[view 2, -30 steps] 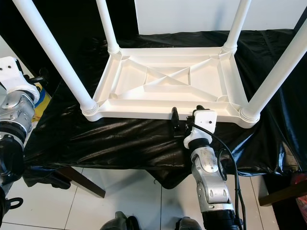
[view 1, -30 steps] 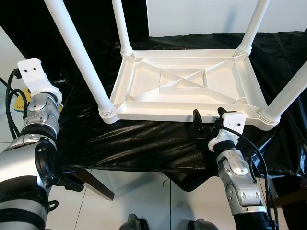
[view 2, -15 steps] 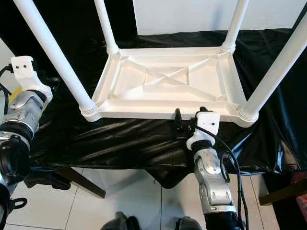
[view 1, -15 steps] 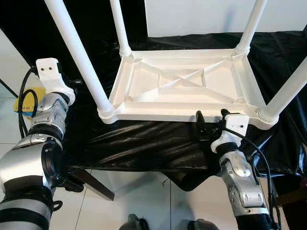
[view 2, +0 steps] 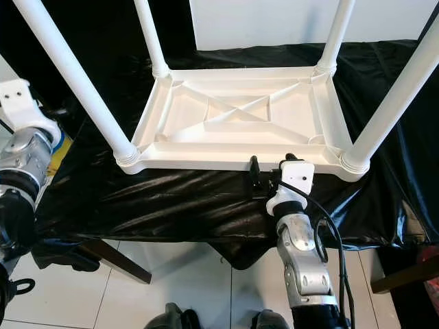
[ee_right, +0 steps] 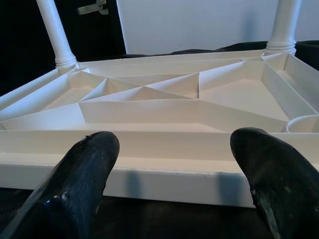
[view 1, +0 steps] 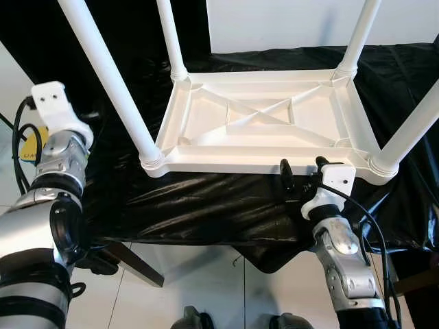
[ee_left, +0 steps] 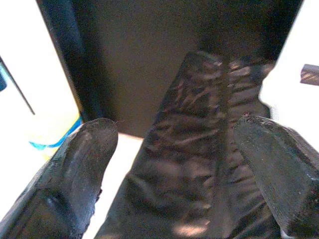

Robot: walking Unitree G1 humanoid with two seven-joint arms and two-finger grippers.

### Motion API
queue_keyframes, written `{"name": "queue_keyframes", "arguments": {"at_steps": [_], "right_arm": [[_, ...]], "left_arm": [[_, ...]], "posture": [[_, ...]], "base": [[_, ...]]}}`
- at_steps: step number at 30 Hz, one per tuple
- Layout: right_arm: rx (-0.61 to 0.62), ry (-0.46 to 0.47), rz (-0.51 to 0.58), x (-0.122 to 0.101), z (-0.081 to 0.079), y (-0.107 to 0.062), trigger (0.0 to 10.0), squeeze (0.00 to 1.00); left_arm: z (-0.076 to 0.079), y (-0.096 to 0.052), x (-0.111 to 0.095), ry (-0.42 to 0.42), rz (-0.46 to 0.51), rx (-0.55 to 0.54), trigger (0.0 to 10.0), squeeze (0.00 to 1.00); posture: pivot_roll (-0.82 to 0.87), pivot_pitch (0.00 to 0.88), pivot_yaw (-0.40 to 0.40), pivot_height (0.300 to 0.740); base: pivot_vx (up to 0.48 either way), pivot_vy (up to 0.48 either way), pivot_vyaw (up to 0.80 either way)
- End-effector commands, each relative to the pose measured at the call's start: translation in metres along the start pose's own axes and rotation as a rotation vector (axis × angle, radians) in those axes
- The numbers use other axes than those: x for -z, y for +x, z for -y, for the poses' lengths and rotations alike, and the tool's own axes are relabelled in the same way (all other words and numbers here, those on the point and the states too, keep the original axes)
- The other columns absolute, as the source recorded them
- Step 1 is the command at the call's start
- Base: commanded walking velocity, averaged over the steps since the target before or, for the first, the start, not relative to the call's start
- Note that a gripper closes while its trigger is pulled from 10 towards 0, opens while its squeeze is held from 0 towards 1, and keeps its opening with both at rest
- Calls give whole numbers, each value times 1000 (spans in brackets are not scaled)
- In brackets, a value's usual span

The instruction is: Building children table

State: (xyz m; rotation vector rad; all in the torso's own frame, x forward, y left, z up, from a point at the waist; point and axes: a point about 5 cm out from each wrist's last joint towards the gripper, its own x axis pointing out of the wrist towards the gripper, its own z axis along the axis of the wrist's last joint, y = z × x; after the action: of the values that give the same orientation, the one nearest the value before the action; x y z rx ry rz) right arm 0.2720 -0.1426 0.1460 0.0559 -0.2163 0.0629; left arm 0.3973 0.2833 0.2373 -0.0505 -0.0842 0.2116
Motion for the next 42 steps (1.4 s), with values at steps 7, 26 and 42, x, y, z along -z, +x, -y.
{"name": "queue_keyframes", "arguments": {"at_steps": [7, 26, 42], "right_arm": [[-26, 8, -38, 0, -4, -13, 10000, 0], [-38, -15, -121, -1, 0, -37, 10000, 0], [-44, -39, -132, 2, -2, 3, 10000, 0]], "left_arm": [[31, 4, -7, -69, 11, 186, 10000, 0], [60, -19, 1, -230, -2, 969, 10000, 0], [59, -50, 2, -312, 104, 1422, 10000, 0]], "posture": [[-241, 163, 94, 740], [-276, 226, 79, 740], [-173, 172, 13, 740]], "base": [[0, 0, 0], [0, 0, 0], [0, 0, 0]]}}
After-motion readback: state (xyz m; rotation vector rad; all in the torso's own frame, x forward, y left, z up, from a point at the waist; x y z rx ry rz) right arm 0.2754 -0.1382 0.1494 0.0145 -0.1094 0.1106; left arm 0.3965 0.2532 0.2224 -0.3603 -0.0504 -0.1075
